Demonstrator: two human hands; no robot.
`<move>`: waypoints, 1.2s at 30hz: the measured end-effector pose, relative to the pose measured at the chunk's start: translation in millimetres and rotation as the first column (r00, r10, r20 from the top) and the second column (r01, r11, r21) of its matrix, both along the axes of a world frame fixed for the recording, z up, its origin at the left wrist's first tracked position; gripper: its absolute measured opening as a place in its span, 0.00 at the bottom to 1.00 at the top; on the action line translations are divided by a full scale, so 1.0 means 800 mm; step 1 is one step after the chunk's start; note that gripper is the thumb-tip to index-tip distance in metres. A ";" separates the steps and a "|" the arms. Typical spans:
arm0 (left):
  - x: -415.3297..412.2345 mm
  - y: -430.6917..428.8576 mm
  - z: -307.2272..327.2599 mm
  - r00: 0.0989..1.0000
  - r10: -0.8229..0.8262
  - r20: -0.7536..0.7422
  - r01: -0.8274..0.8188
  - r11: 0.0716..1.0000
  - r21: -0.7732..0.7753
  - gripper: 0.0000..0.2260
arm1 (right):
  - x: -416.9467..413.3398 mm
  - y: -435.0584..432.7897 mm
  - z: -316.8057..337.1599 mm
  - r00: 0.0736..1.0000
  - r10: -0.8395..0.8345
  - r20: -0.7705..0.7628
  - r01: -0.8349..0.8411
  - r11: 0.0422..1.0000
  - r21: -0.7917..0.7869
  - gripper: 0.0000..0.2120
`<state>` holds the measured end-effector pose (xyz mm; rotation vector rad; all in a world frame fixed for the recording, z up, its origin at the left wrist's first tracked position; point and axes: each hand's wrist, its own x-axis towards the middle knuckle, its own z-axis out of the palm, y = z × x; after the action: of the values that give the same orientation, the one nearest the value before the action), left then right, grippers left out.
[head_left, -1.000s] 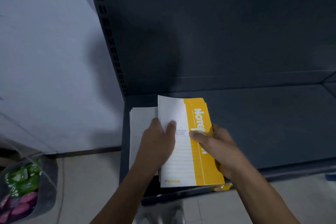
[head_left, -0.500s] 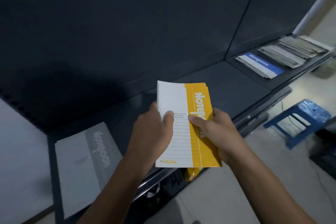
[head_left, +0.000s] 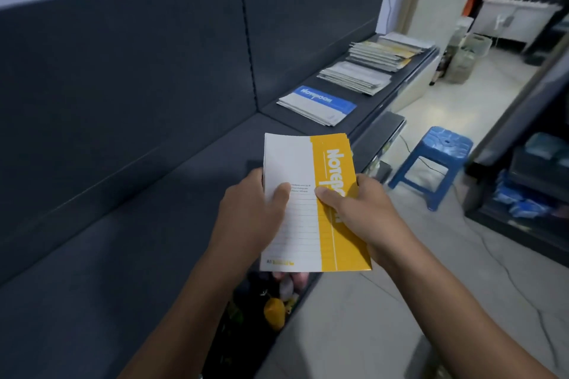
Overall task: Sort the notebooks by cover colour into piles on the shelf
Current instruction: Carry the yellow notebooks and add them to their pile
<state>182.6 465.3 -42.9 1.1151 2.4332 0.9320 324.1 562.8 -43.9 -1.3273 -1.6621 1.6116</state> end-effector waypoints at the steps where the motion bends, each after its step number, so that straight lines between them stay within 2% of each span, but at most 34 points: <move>1: 0.008 0.019 0.000 1.000 -0.015 -0.001 0.015 1.000 -0.002 0.14 | 0.010 0.016 0.001 1.000 -0.014 0.004 0.014 1.000 -0.010 0.08; 7: 0.031 0.130 -0.009 0.997 -0.076 -0.017 0.076 0.997 -0.021 0.14 | 0.039 0.112 0.005 0.993 -0.079 0.092 0.083 0.996 -0.043 0.06; 16: 0.013 0.301 -0.024 0.990 -0.138 0.026 0.138 0.990 -0.010 0.16 | 0.033 0.269 -0.008 0.986 -0.126 0.107 0.135 0.987 -0.082 0.06; 20: 0.004 0.384 -0.026 0.986 -0.161 0.038 0.161 0.987 -0.013 0.15 | 0.025 0.342 -0.007 0.974 -0.174 0.143 0.189 0.977 -0.101 0.10; 22: -0.001 0.423 -0.027 0.984 -0.172 0.046 0.173 0.985 -0.018 0.15 | 0.024 0.377 -0.007 0.972 -0.190 0.140 0.205 0.974 -0.098 0.07; 31: 0.028 0.594 -0.030 0.965 -0.261 -0.010 0.260 0.963 -0.077 0.19 | 0.063 0.526 -0.018 0.950 -0.299 0.094 0.307 0.946 -0.102 0.07; 36: 0.067 0.689 -0.028 0.967 -0.251 0.042 0.253 0.965 -0.066 0.17 | 0.102 0.624 -0.020 0.954 -0.288 0.081 0.296 0.948 -0.117 0.06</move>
<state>235.9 1016.6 -65.2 1.3332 2.2124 0.7719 405.9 1061.9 -60.2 -1.6185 -1.3359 1.5323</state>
